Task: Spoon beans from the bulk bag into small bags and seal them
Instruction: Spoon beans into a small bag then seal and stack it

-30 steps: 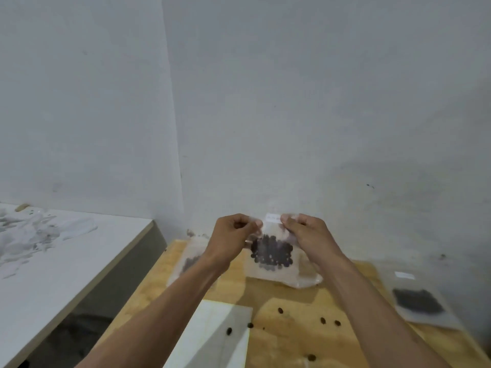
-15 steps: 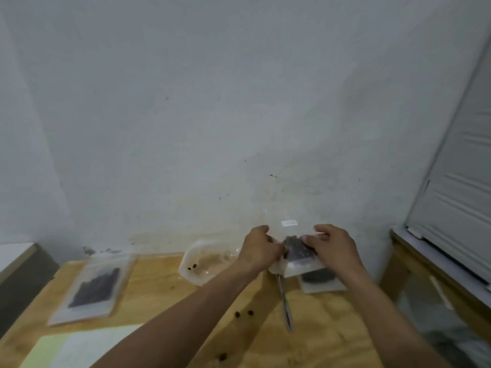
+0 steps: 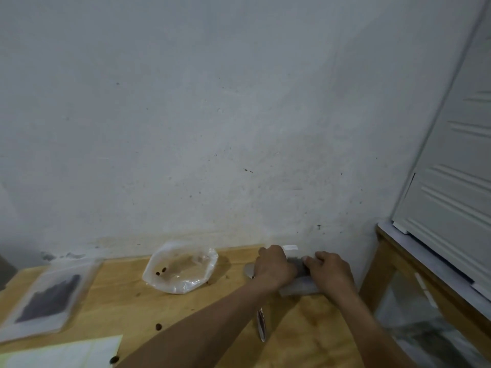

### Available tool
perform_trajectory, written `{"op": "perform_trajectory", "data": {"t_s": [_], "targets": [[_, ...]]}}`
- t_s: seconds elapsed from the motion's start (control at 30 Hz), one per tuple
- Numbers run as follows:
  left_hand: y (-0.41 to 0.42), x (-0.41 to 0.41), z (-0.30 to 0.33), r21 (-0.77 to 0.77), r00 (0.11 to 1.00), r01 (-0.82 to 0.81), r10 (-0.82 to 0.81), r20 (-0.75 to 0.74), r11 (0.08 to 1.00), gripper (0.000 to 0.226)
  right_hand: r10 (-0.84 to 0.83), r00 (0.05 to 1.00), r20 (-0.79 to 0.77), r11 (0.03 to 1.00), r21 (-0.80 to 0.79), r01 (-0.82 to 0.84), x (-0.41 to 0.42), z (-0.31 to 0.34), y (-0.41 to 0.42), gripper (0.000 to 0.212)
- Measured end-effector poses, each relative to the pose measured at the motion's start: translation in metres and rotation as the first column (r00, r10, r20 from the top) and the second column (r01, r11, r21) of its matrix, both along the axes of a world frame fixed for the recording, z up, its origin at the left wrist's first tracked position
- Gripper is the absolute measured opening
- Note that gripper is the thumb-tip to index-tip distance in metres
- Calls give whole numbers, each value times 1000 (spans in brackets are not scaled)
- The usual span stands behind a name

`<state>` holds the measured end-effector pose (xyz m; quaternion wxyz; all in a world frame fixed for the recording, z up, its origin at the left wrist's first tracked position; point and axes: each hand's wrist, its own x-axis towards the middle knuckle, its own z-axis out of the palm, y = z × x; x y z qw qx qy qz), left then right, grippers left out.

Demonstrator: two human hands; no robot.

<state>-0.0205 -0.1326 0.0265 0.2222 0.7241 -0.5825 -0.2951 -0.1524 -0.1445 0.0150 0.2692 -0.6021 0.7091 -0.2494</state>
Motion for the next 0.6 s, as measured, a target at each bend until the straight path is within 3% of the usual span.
{"op": "perform_trajectory", "data": {"t_s": [0.13, 0.3, 0.43, 0.6], "targets": [[1, 0, 4, 9, 997, -16, 16, -70, 1000, 22, -5, 1000, -11, 1000, 9, 5, 7, -1, 1, 32], [4, 5, 6, 24, 998, -9, 10, -56, 1000, 36, -6, 1000, -1, 999, 32, 6, 11, 4, 4, 42], [9, 12, 14, 24, 998, 15, -14, -58, 1000, 35, 15, 999, 35, 999, 52, -16, 13, 7, 7, 50], [14, 27, 25, -53, 998, -2, -1, -60, 999, 19, 43, 999, -16, 999, 3, -43, 17, 17, 9, 42]]}}
